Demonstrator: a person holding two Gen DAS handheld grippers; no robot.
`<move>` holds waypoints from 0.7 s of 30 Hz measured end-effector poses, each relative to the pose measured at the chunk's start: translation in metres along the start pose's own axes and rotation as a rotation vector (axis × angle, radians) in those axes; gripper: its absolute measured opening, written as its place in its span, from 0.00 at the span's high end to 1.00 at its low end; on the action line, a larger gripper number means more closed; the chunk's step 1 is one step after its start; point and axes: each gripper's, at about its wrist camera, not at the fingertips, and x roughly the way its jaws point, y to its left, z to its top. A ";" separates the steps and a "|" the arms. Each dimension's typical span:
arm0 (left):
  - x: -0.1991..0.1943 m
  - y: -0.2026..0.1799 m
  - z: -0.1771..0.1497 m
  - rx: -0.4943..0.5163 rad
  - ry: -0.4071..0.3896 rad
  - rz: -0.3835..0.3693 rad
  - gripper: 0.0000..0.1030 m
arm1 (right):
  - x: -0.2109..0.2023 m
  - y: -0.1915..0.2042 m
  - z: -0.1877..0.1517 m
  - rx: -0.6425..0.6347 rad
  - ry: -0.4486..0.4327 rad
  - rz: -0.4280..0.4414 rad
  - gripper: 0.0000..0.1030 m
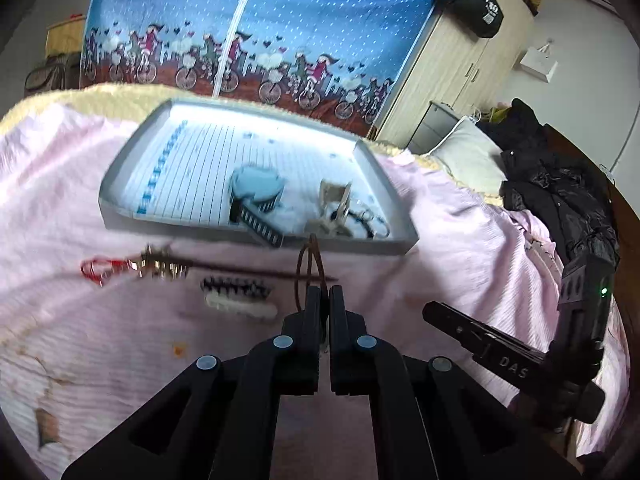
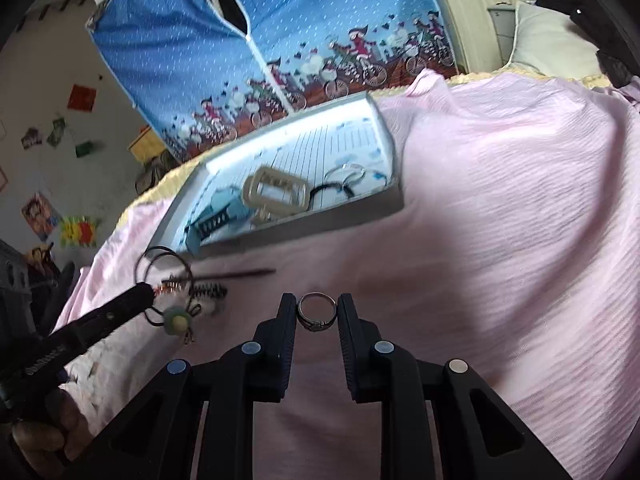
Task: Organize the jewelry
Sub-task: 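Carry the small ring and hairpin over the tray with both tools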
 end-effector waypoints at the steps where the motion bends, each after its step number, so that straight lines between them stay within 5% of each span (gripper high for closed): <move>1: -0.001 -0.003 0.003 0.008 -0.005 0.003 0.98 | 0.000 0.001 0.003 -0.005 -0.014 -0.002 0.81; 10: 0.020 -0.010 0.052 0.036 -0.068 0.042 0.98 | 0.008 0.016 0.047 -0.149 -0.189 -0.022 0.81; 21: 0.085 0.003 0.077 0.076 -0.039 0.070 0.98 | 0.062 -0.001 0.062 -0.129 -0.135 -0.007 0.81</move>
